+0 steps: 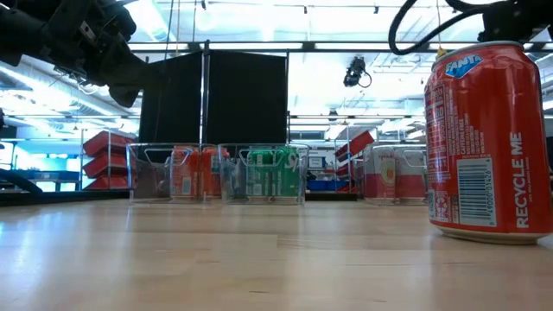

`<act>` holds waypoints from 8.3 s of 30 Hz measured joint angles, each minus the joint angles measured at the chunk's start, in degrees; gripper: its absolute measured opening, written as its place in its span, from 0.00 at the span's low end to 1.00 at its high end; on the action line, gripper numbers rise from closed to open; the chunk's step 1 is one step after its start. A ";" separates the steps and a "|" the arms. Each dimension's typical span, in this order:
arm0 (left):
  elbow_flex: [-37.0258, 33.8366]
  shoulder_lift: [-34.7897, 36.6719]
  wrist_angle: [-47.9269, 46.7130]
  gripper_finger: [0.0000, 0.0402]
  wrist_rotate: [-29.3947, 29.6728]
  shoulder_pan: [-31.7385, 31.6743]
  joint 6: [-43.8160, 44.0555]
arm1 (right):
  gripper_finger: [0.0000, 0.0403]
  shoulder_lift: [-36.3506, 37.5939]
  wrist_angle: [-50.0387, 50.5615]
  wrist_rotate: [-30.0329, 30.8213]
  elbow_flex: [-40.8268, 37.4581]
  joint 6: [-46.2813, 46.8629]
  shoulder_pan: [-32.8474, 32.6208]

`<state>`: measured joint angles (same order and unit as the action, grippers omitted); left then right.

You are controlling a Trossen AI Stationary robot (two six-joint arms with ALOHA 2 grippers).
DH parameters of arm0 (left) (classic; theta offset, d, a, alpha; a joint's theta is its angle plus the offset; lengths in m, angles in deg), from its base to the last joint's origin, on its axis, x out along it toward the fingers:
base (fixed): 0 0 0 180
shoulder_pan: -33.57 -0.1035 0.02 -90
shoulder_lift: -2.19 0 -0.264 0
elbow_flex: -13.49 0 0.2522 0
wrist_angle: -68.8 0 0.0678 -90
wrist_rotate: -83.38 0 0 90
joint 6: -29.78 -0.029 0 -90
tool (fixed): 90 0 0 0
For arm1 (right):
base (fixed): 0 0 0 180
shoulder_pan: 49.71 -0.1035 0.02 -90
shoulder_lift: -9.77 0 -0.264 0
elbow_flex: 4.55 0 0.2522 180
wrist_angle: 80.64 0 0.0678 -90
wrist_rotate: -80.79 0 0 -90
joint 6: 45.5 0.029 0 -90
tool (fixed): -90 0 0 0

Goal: Sort soda cans
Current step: Put the top green soda can into the middle transparent bin, then put the left red soda can into the left transparent bin

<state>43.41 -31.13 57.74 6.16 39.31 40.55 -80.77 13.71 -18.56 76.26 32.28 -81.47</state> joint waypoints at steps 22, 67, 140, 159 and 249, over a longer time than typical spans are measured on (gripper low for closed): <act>0.00 0.00 0.26 0.01 0.52 0.00 1.53 | 0.67 -3.54 9.51 22.38 31.67 -26.27 19.91; 0.02 0.00 -1.40 0.01 -0.70 0.00 2.63 | 0.67 -38.86 6.67 23.15 65.70 -68.95 55.64; 0.02 0.00 -2.47 0.01 -5.35 0.01 1.38 | 0.01 -4.73 -13.87 34.65 21.12 -47.72 17.65; 0.02 0.00 -2.69 0.00 -8.50 0.02 1.44 | 0.00 -3.08 -20.34 14.47 12.27 -28.06 -6.07; 0.02 -0.59 -3.85 0.00 -8.52 0.02 3.15 | 0.00 -22.93 -95.80 15.78 -3.80 -68.64 24.42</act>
<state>43.43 -31.73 53.90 -2.37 39.33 43.69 -103.70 -82.09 -2.78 72.46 -36.36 -57.04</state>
